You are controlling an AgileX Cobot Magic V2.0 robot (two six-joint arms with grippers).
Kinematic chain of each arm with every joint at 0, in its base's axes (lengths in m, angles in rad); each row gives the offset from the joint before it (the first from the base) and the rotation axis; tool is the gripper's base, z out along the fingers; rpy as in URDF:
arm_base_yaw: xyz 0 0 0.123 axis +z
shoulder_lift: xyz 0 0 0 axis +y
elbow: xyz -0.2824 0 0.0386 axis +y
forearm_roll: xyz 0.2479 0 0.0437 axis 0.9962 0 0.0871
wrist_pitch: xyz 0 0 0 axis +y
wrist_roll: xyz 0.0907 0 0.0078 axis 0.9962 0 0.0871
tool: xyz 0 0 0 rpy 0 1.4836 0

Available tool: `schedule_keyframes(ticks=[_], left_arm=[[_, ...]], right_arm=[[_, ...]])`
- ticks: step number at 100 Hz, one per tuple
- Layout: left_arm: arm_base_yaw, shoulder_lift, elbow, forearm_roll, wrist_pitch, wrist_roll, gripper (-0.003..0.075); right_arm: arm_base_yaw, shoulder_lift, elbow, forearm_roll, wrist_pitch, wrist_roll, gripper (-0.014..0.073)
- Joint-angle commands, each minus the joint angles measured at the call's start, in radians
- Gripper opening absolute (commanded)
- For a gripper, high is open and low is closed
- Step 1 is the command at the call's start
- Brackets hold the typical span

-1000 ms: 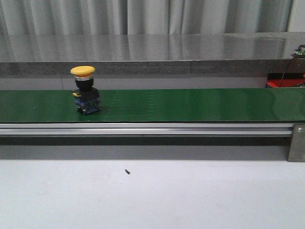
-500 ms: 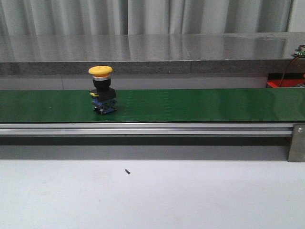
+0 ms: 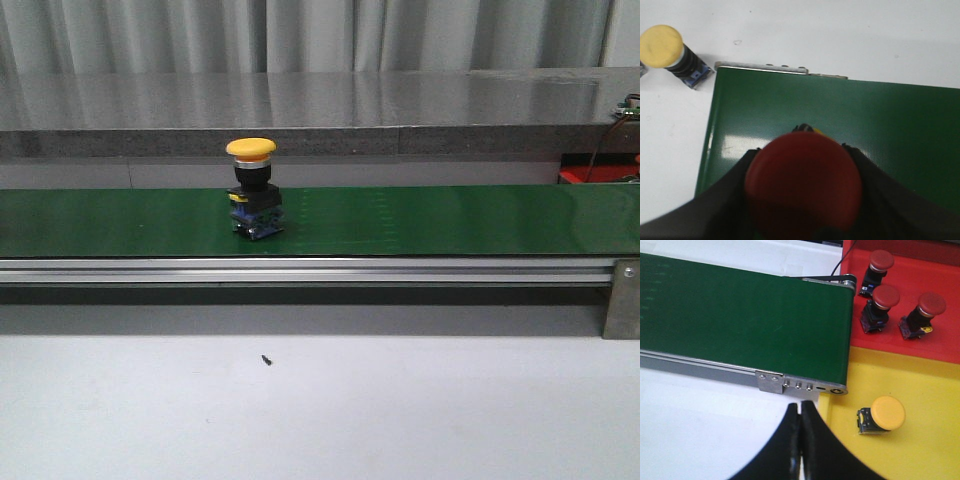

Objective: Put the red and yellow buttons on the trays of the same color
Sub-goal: 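Place the red button on the belt start and open the left gripper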

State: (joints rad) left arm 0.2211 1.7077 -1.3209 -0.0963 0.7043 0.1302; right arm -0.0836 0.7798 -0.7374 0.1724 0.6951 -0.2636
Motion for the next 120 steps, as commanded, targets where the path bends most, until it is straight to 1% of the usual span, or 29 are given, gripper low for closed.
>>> schedule_keyframes(ticks=[1,38,45,52,59,64,69,76,92,120], left_arm=[[-0.017,-0.041,-0.023,-0.016,-0.062,-0.008,0.0207],[-0.018,0.023,-0.019,-0.034,-0.058,-0.008,0.0212],[-0.018,0.023,-0.019,-0.043,-0.058,-0.008,0.0225],[-0.018,0.023,-0.019,-0.045,-0.058,-0.008,0.0289],[-0.018,0.023,-0.019,-0.047,-0.058,-0.008,0.0400],[-0.018,0.023,-0.019,-0.049,-0.058,-0.008,0.0498],[-0.018,0.023,-0.019,-0.049,-0.056,-0.008,0.0570],[-0.021,0.023,-0.019,-0.051,-0.049,-0.008,0.0625],[-0.042,-0.006,-0.019,-0.053,-0.051,-0.008,0.0631],[-0.098,-0.171,-0.019,-0.053,-0.122,-0.008,0.0630]], right_arm=[[-0.001,-0.005,-0.026,0.000,-0.056,-0.004,-0.0069],[-0.001,-0.005,-0.026,0.000,-0.056,-0.004,-0.0069],[-0.001,-0.005,-0.026,0.000,-0.056,-0.004,-0.0069],[-0.001,-0.005,-0.026,0.000,-0.056,-0.004,-0.0069],[-0.001,-0.005,-0.026,0.000,-0.056,-0.004,-0.0069],[-0.001,-0.005,-0.026,0.000,-0.056,-0.004,-0.0069],[-0.001,-0.005,-0.026,0.000,-0.056,-0.004,-0.0069],[-0.001,-0.005,-0.026,0.000,-0.056,-0.004,-0.0069],[-0.001,-0.005,-0.026,0.000,-0.056,-0.004,-0.0069],[-0.001,-0.005,-0.026,0.000,-0.056,-0.004,-0.0069]])
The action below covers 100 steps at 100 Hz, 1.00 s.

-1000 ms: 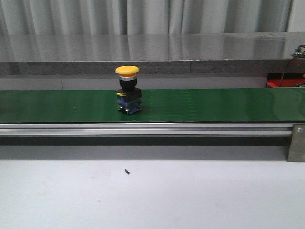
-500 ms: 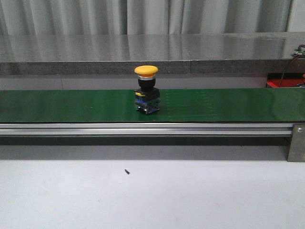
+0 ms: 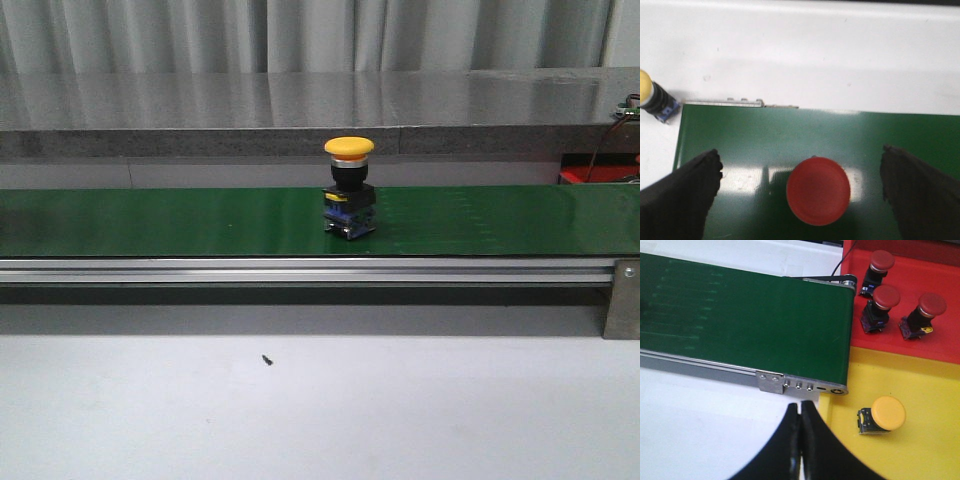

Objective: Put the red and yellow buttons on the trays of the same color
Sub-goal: 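Place the red button on the belt start and open the left gripper, then grasp the yellow button arriving at the belt end with the right gripper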

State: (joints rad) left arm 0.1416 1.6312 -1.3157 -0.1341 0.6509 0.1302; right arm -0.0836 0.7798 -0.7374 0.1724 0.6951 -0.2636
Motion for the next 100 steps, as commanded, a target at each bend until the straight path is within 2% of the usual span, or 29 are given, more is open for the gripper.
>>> schedule_keyframes(ticks=[1,23,48,67,79,93,100], left_arm=[[-0.022,-0.104,-0.024,-0.015,-0.069,-0.008,0.0630],[-0.099,-0.260,0.059,-0.011,-0.122,0.001,0.0628],[-0.206,-0.500,0.345,-0.011,-0.321,0.001,0.0618],[-0.227,-0.672,0.529,-0.035,-0.358,0.001,0.0599],[-0.227,-0.774,0.625,-0.059,-0.366,0.001,0.0490],[-0.227,-0.880,0.709,-0.059,-0.388,0.001,0.0267],[-0.227,-0.924,0.734,-0.059,-0.395,0.001,0.0122]], right_arm=[[-0.001,-0.005,-0.026,0.000,-0.056,-0.004,-0.0069],[-0.001,-0.005,-0.026,0.000,-0.056,-0.004,-0.0069],[-0.001,-0.005,-0.026,0.000,-0.056,-0.004,-0.0069],[-0.001,-0.005,-0.026,0.000,-0.056,-0.004,-0.0069],[-0.001,-0.005,-0.026,0.003,-0.056,-0.004,-0.0069],[-0.001,-0.005,-0.026,0.003,-0.056,-0.004,-0.0069],[-0.001,-0.005,-0.026,0.008,-0.056,-0.004,-0.0069]])
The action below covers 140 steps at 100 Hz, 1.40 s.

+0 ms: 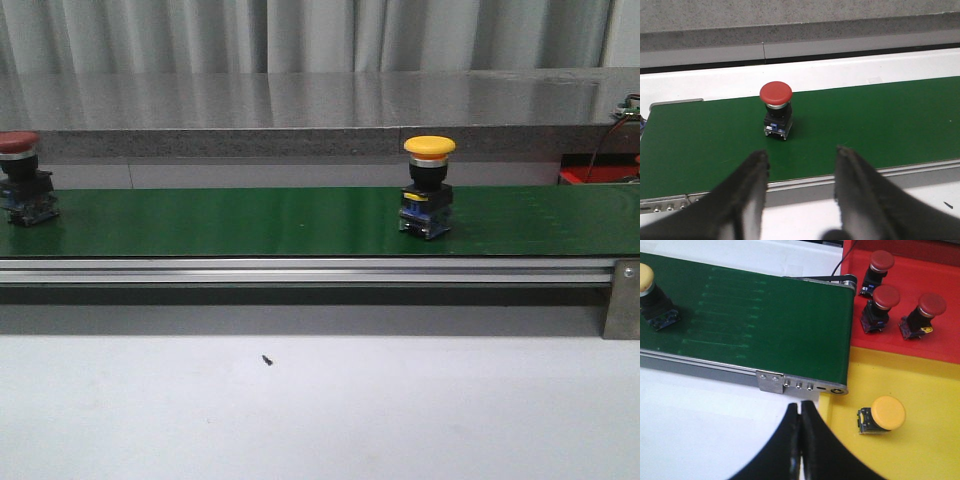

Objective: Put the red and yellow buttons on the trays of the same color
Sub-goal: 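Grasp the yellow button arriving at the belt end with the right gripper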

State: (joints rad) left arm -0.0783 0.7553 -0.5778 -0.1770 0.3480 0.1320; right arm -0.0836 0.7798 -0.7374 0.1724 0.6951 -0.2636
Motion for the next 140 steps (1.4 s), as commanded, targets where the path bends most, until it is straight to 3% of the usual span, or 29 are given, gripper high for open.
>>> schedule_keyframes(ticks=[1,9,21,28,41,48,83,140], left_arm=[[-0.007,-0.051,-0.001,-0.017,-0.092,0.000,0.0109],[-0.007,-0.072,0.008,-0.017,-0.097,0.000,-0.0022],[-0.007,-0.075,0.008,-0.017,-0.101,0.000,-0.0020],[-0.007,-0.075,0.008,-0.017,-0.102,0.000,-0.0020],[-0.007,-0.075,0.008,-0.017,-0.103,0.000,-0.0020],[-0.007,-0.075,0.008,-0.017,-0.104,0.000,-0.0020],[-0.007,-0.075,0.008,-0.022,-0.106,0.000,-0.0020],[-0.007,-0.068,0.008,-0.035,-0.106,0.000,-0.0020]], right_arm=[[-0.001,-0.005,-0.026,0.008,-0.056,-0.004,-0.0069],[-0.001,-0.005,-0.026,0.027,-0.052,-0.004,-0.0068],[-0.001,-0.005,-0.026,0.074,-0.034,-0.004,-0.0016],[-0.001,-0.005,-0.026,0.086,-0.029,-0.005,0.0121],[-0.001,0.000,-0.028,0.094,-0.040,-0.005,0.0514],[-0.001,0.022,-0.044,0.094,-0.029,-0.005,0.0621],[0.040,0.342,-0.288,0.123,0.116,-0.010,0.0570],[0.189,0.777,-0.570,0.109,0.127,-0.024,0.0571]])
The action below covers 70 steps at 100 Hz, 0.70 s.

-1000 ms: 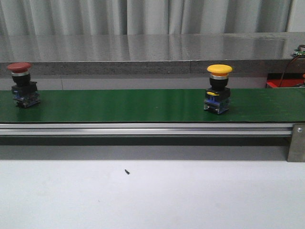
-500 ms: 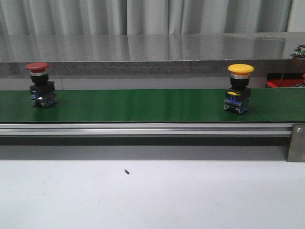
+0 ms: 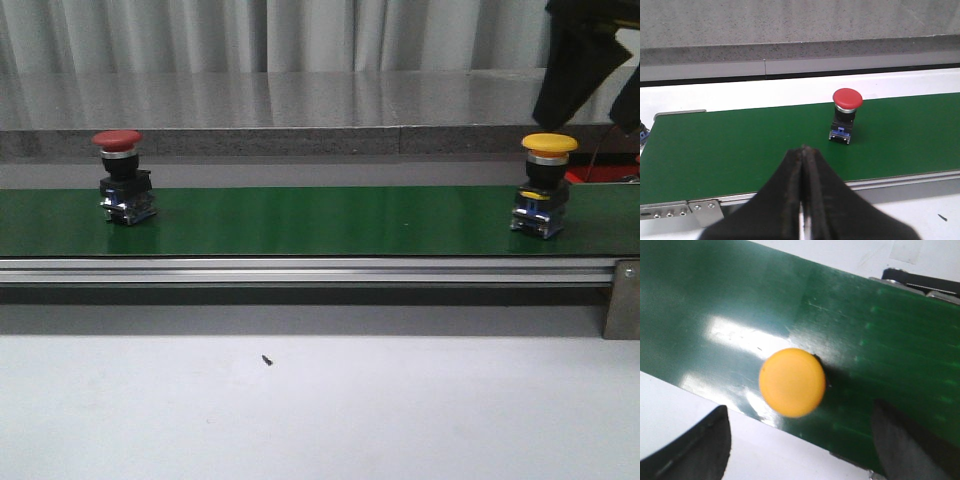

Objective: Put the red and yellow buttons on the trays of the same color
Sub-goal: 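Grasp the yellow button arriving at the belt end with the right gripper, then lower the yellow button into the yellow tray and open the right gripper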

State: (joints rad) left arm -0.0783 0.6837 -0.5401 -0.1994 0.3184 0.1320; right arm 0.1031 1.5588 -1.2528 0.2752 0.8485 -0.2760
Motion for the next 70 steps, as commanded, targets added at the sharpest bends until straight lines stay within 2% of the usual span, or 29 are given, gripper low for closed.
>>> schedule_keyframes(ticks=[1,25,35,52,70], left_arm=[[-0.007,0.003,-0.030,-0.012,-0.076,0.000,-0.0020],[-0.007,0.003,-0.030,-0.012,-0.076,0.000,-0.0020],[-0.007,0.003,-0.030,-0.012,-0.076,0.000,-0.0020],[-0.007,0.003,-0.030,-0.012,-0.076,0.000,-0.0020],[-0.007,0.003,-0.030,-0.012,-0.076,0.000,-0.0020]], right_arm=[[0.002,0.001,-0.055,0.004,-0.026,-0.012,0.0571],[0.000,0.096,-0.085,-0.084,-0.006,-0.009,0.0559],[0.000,0.112,-0.085,-0.112,0.012,0.022,0.0471],[-0.001,0.112,-0.095,-0.145,0.056,0.034,0.0240],[-0.030,0.084,-0.129,-0.147,0.120,0.034,0.0216]])
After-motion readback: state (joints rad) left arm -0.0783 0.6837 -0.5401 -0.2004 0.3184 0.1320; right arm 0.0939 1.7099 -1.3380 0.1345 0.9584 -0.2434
